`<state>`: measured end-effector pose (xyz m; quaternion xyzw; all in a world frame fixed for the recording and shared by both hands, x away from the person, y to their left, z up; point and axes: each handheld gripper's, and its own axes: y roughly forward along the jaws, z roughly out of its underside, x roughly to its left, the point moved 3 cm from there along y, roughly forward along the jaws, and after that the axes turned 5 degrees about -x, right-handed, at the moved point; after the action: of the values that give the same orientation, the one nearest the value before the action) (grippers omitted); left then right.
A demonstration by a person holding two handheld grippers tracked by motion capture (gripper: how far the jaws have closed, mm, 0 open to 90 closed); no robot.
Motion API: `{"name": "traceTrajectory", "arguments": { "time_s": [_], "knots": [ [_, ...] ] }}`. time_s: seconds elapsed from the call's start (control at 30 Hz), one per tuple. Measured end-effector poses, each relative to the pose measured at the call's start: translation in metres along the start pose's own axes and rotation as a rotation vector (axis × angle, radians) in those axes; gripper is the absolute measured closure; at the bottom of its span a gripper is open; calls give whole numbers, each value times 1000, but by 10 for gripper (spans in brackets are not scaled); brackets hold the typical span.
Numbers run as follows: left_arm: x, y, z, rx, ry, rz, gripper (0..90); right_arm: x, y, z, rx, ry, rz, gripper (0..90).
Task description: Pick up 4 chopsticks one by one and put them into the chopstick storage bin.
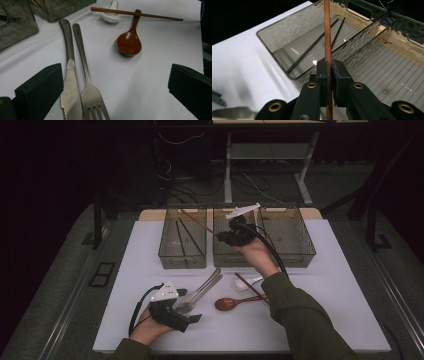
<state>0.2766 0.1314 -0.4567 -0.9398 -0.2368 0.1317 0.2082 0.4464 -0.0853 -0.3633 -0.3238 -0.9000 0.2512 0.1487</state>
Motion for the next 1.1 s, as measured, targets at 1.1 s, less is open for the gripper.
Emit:
{"name": "traceTrajectory", "arguments": {
  "time_s": [1.1],
  "knots": [
    [-2,1,-2,-21,1,22,0,6,92,-27,175,37,70,837]
  ]
}}
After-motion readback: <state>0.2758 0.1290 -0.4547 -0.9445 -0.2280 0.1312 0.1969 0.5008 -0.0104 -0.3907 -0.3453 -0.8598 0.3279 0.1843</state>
